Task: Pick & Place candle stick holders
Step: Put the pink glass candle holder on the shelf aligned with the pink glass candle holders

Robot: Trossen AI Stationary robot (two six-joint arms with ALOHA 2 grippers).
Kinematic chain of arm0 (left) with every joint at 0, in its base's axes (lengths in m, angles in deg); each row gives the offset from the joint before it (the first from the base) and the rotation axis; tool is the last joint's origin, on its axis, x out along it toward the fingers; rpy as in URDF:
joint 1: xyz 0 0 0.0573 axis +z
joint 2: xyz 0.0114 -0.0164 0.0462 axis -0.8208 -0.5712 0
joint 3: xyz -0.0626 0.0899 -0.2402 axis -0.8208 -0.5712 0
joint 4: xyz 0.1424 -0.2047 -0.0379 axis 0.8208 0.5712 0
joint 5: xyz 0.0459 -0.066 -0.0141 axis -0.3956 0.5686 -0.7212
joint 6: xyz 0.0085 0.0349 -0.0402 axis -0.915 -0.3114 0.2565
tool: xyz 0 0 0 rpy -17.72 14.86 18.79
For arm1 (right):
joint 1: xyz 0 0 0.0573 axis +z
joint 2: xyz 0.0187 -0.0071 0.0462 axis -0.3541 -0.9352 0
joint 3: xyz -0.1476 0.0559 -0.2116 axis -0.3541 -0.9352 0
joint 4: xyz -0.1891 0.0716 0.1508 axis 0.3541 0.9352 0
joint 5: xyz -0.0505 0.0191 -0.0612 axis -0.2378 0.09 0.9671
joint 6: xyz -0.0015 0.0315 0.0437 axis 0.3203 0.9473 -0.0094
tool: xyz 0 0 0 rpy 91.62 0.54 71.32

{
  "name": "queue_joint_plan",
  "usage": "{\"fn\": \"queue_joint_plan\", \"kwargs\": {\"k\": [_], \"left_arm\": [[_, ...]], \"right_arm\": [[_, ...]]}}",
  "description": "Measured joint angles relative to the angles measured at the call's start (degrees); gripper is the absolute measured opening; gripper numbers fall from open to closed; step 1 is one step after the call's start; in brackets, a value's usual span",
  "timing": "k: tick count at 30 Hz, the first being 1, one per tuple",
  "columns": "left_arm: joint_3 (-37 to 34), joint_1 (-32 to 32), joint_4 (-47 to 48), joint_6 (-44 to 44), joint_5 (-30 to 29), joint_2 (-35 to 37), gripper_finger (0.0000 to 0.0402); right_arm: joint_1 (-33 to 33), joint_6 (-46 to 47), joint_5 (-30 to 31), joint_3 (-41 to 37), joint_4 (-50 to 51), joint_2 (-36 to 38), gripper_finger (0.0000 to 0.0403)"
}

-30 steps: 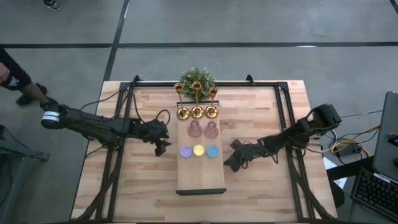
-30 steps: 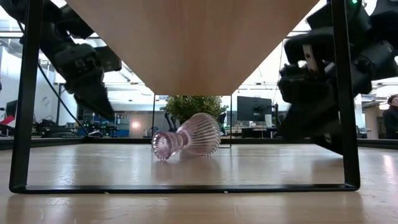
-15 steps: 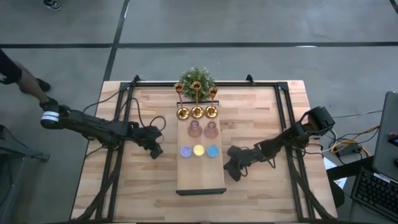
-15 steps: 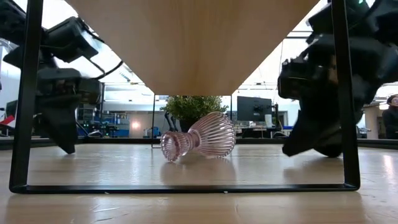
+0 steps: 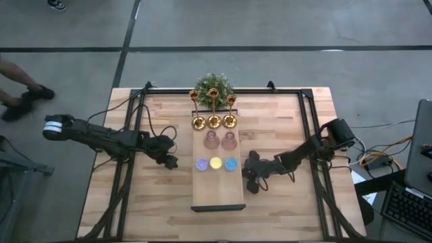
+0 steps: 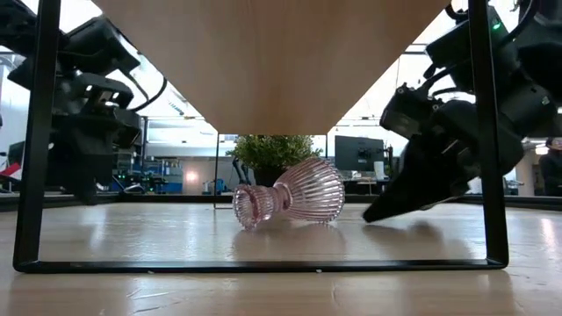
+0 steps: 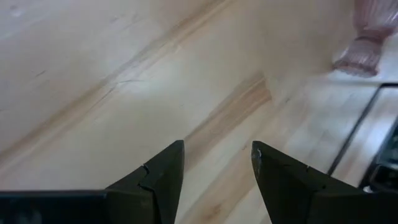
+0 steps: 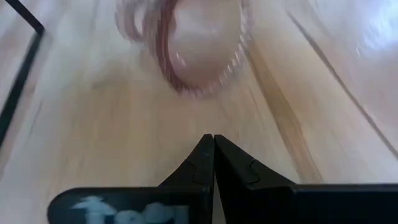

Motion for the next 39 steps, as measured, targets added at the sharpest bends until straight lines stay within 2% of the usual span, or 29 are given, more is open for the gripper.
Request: {"fn": "queue_joint_plan", "kwargs": {"k": [11, 21, 23, 26, 29, 34, 39], "left_arm": [[0.84, 0.0, 0.18, 4.89, 1.05, 0.31, 0.019], [0.82, 0.0, -0.01, 6.09, 1.52, 0.54, 0.019], [0.84, 0.0, -0.03, 6.09, 1.4, 0.54, 0.019], [0.83, 0.0, -0.06, 6.5, 1.36, 0.54, 0.019], [0.83, 0.0, -0.06, 7.24, 2.23, 0.54, 0.019], [1.35, 0.0, -0.2, 7.21, 3.97, 0.69, 0.019], [1.6, 0.01, -0.04, 6.78, 3.66, 0.85, 0.019]], "right_arm": [[1.0, -2.13, 1.83, 0.72, -16.5, -9.9, 0.0008], [3.55, -1.1, 1.84, 0.69, -13.25, -6.75, 0.0008], [3.38, -1.75, 5.21, 2.11, -13.83, -6.88, 0.0008], [1.75, -5.37, 6.16, 5.72, -13.41, -8.43, 0.0008], [1.08, -3.87, 6.62, 8.02, -11.98, -10.98, 0.0008], [2.71, 0.63, 7.82, 6.92, -12.77, -12.46, 0.0008], [5.22, 2.49, 10.05, 4.12, -12.28, -10.81, 0.0008]]}}
